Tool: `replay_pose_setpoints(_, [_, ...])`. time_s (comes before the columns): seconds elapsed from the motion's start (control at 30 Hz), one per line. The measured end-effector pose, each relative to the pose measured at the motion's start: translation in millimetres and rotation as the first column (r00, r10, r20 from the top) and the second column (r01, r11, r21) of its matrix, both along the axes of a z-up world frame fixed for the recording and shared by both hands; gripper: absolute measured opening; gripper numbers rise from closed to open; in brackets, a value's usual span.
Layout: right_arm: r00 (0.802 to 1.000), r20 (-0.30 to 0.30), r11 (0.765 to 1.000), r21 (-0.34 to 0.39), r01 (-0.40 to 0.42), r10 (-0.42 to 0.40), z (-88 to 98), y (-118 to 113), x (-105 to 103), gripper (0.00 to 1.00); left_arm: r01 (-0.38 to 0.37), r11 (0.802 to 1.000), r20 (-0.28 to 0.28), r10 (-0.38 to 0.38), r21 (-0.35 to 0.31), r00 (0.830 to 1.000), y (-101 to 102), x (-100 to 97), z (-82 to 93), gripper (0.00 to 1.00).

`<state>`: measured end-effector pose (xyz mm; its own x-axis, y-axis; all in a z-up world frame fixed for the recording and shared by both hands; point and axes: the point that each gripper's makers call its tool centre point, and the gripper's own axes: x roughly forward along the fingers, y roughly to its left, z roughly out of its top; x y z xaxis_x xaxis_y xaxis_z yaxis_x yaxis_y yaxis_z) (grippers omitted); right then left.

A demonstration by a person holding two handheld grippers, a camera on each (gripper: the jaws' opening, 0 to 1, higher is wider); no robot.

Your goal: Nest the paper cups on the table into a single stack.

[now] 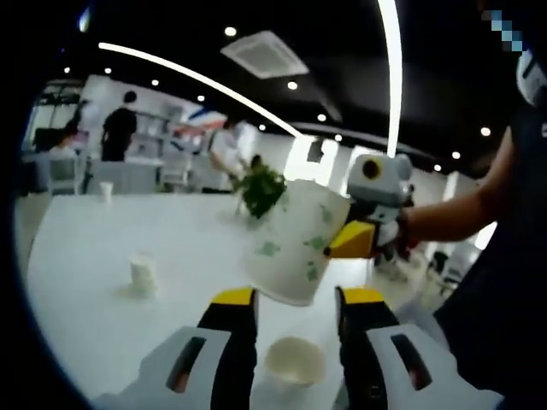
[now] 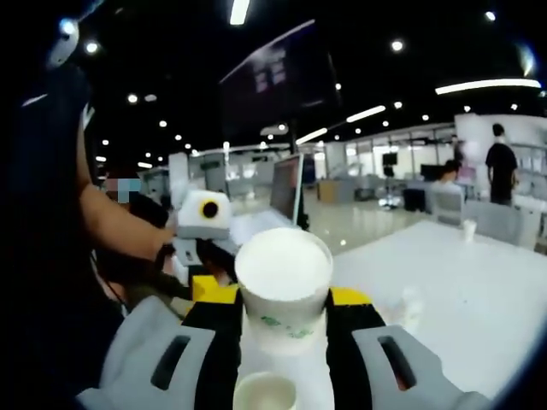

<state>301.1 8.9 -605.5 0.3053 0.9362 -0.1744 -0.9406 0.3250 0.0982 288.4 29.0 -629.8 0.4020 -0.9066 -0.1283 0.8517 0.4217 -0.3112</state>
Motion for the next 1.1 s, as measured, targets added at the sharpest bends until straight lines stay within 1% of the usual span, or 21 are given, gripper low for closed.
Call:
replay_pose_setpoints(0.1, [1.0, -0.005, 1.0, -0.005, -0.011, 0.011, -1.9, 0, 0, 0.36, 0.001, 1.0, 0.0, -0.001, -0.014, 1.0, 3, 2.0, 6.3, 0.28])
replay_pose_setpoints(0.2, [1.0, -0.005, 1.0, -0.007, -0.017, 0.017, -2.8, 1, 0, 0.36, 0.007, 1.0, 0.011, -0.007, -0.027, 1.0, 6, 4.9, 13.0, 0.25])
replay_pose_setpoints(0.33, [1.0, -0.004, 1.0, -0.008, -0.02, 0.02, -2.6, 0, 0, 0.36, 0.019, 0.999, 0.015, -0.019, -0.027, 1.0, 8, 6.7, 16.1, 0.21])
replay_pose_setpoints(0.43, [1.0, -0.005, 1.0, -0.009, -0.021, 0.021, -2.9, 0, 1, 0.36, 0.058, 0.997, 0.005, -0.058, -0.048, 0.998, 5, 2.7, 20.0, 0.16])
replay_pose_setpoints(0.47, [1.0, -0.01, 1.0, -0.006, -0.024, 0.024, -3.7, -1, 0, 0.36, 0.066, 0.996, 0.017, -0.065, -0.057, 0.998, 5, 1.8, 22.7, 0.13])
replay_pose_setpoints(0.5, [1.0, -0.009, 1.0, -0.004, -0.025, 0.025, -3.7, -2, 0, 0.36, 0.094, 0.991, 0.016, -0.093, -0.091, 0.996, 4, -1.7, 28.6, 0.12])
replay_pose_setpoints(0.53, [1.0, -0.009, 1.0, -0.003, -0.027, 0.027, -3.5, -2, -1, 0.36, 0.101, 0.99, 0.016, -0.099, -0.101, 0.995, 5, -2.1, 31.2, 0.11])
replay_pose_setpoints(0.67, [1.0, -0.007, 0.999, -0.013, -0.029, 0.029, -4.7, -4, -2, 0.33, 0.142, 0.986, 0.022, -0.14, -0.094, 0.99, 3, -6.8, 34.4, 0.04])
replay_pose_setpoints(0.8, [1.0, -0.009, 1.0, -0.014, -0.026, 0.025, -3.8, -5, -2, 0.32, 0.172, 0.981, 0.024, -0.171, -0.09, 0.985, 0, -11.0, 36.2, 0.02])
replay_pose_setpoints(0.83, [1.0, -0.01, 1.0, -0.015, -0.024, 0.024, -3.8, -6, -1, 0.3, 0.178, 0.98, 0.025, -0.177, -0.09, 0.984, -1, -12.3, 37.5, 0.01])
replay_pose_setpoints(0.87, [1.0, -0.016, 1.0, -0.017, -0.025, 0.025, -4.4, -6, -1, 0.28, 0.169, 0.982, 0.031, -0.167, -0.083, 0.985, -1, -10.9, 37.9, 0.0])
replay_pose_setpoints(0.9, [1.0, -0.014, 1.0, -0.016, -0.023, 0.022, -4.2, -6, -1, 0.28, 0.174, 0.982, 0.03, -0.172, -0.075, 0.985, -1, -11.7, 37.0, 0.0])
replay_pose_setpoints(1.03, [1.0, -0.021, 1.0, -0.018, -0.014, 0.014, -5.4, -8, -1, 0.34, 0.162, 0.986, 0.039, -0.161, -0.04, 0.986, 1, -9.0, 35.2, 0.0])
replay_pose_setpoints(1.07, [1.0, -0.027, 1.0, -0.025, -0.005, 0.004, -6.8, -9, 0, 0.38, 0.156, 0.988, 0.039, -0.155, -0.02, 0.987, 2, -7.2, 33.3, 0.0])
replay_pose_setpoints(1.1, [0.999, -0.046, 0.999, -0.038, 0.006, -0.008, -9.9, -11, 2, 0.46, 0.156, 0.988, 0.036, -0.155, -0.008, 0.987, 3, -7.1, 32.0, 0.0])
